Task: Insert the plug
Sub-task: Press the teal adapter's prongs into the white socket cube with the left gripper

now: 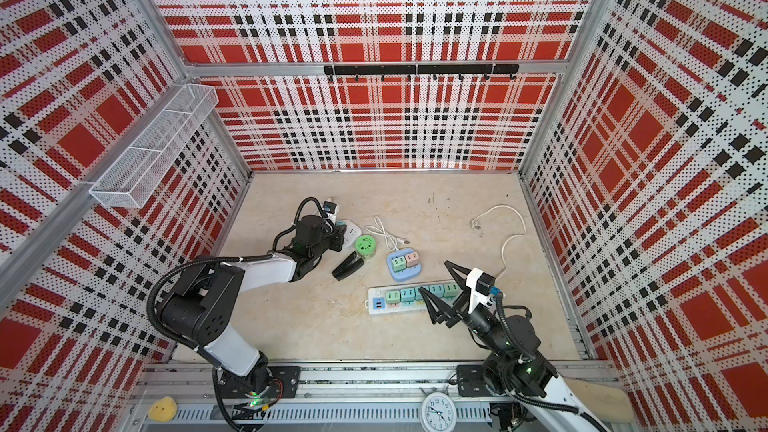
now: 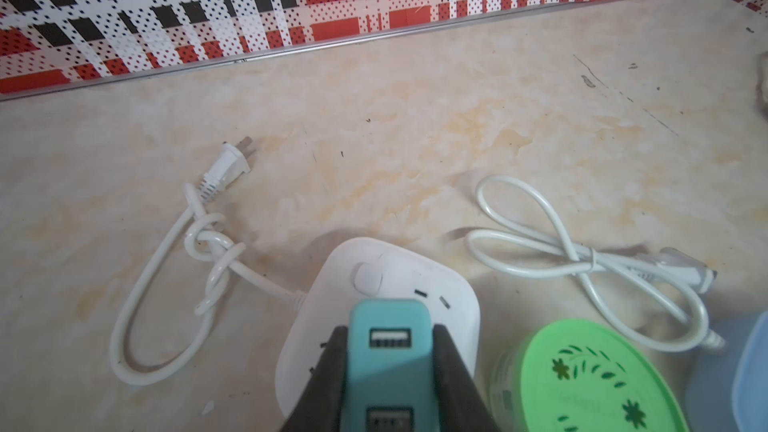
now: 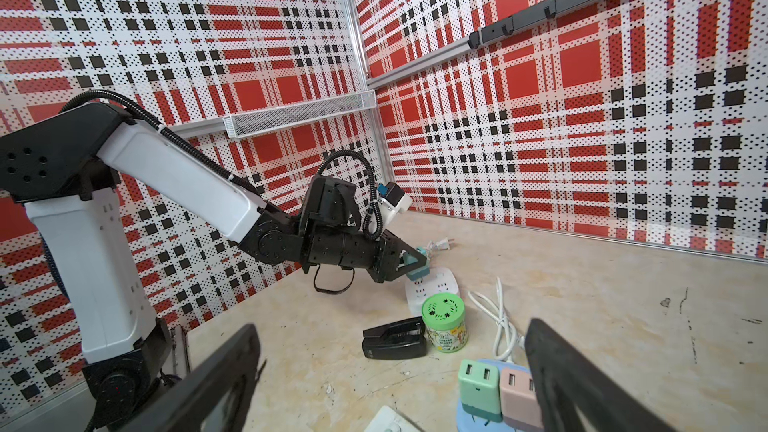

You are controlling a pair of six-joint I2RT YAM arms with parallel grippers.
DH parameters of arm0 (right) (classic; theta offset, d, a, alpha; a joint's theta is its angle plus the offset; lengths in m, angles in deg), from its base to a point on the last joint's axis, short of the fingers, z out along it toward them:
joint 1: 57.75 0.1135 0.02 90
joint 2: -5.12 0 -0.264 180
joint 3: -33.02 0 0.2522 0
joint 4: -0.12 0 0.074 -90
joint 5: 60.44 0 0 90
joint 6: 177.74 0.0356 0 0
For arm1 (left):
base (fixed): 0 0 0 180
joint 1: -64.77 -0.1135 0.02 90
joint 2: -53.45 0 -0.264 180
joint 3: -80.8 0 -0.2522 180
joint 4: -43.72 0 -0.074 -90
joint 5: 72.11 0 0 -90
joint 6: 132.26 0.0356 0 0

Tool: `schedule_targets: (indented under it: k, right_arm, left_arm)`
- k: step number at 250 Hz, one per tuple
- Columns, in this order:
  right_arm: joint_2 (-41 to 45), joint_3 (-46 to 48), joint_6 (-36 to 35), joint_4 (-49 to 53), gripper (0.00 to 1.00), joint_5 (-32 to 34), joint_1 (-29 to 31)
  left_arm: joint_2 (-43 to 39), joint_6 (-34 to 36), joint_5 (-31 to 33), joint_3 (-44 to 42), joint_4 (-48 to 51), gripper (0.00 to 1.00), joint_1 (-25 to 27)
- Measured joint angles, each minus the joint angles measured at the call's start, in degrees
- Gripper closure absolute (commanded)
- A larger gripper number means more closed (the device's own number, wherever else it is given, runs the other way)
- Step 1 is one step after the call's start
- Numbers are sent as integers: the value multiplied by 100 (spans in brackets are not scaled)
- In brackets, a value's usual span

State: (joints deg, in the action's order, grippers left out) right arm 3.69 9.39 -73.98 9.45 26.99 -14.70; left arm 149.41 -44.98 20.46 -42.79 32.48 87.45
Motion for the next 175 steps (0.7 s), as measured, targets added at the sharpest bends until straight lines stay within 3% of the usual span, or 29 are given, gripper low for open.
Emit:
schedule_targets:
  k: [69, 175]
  right_arm:
    - [7, -68, -2, 101, 0, -42, 0]
    - [9, -398, 2, 450, 0, -199, 0]
  left_arm:
    - [118, 153, 229, 2, 33, 100, 219]
    - [304, 164, 195, 297, 210, 100, 155]
